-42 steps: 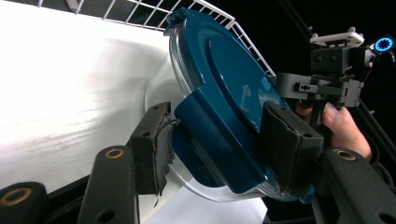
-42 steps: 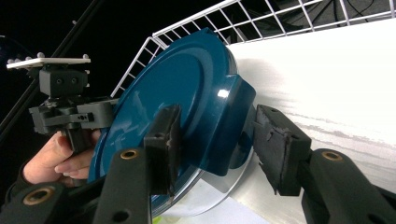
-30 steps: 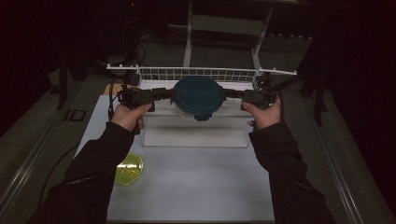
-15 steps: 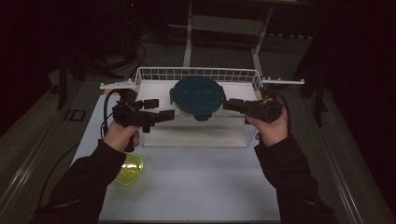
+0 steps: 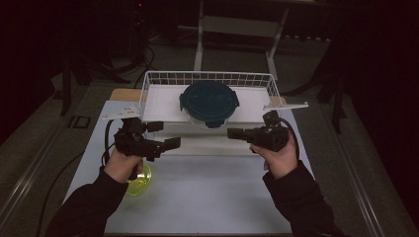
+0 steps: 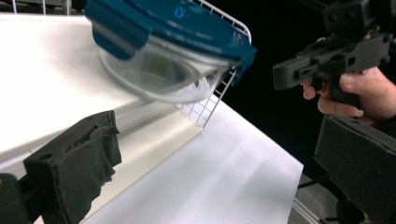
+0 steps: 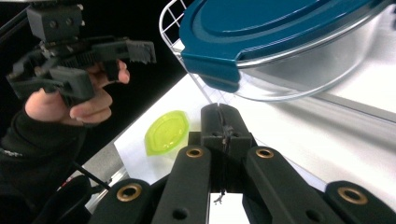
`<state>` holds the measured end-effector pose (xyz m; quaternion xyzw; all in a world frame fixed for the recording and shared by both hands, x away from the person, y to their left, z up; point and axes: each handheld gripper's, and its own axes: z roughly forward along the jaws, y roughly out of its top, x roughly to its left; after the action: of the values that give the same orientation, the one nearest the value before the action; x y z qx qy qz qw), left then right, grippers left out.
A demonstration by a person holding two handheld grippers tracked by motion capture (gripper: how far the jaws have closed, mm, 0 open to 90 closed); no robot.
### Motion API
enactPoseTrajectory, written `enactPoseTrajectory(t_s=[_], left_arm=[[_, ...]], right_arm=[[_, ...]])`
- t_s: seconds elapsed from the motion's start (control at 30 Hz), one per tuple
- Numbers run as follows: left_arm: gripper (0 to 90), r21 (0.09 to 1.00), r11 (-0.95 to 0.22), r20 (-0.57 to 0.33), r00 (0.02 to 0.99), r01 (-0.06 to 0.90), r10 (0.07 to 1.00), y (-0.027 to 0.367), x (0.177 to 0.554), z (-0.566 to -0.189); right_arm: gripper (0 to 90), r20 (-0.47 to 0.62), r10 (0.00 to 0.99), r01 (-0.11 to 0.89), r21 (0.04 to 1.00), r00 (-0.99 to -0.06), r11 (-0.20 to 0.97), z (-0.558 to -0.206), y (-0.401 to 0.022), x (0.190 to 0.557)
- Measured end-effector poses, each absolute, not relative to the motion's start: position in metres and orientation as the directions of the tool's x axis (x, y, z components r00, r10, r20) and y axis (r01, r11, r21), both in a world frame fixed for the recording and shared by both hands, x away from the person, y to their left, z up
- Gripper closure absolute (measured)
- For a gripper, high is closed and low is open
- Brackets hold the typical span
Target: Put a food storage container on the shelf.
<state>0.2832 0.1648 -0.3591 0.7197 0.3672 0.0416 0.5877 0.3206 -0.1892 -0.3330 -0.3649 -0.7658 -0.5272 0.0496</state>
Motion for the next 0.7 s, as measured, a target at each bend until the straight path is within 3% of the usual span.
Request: enactPoseTrajectory(t_s=[0.7], left_arm=[[0.0,0.888,-0.082,-0.316,0.73,0.452,0.606,0.166,0.266,-0.38]], right_arm=[[90.0,0.499,0.519,0.647,0.749,-0.694,0.145,-0.343,-0.152,0.343]])
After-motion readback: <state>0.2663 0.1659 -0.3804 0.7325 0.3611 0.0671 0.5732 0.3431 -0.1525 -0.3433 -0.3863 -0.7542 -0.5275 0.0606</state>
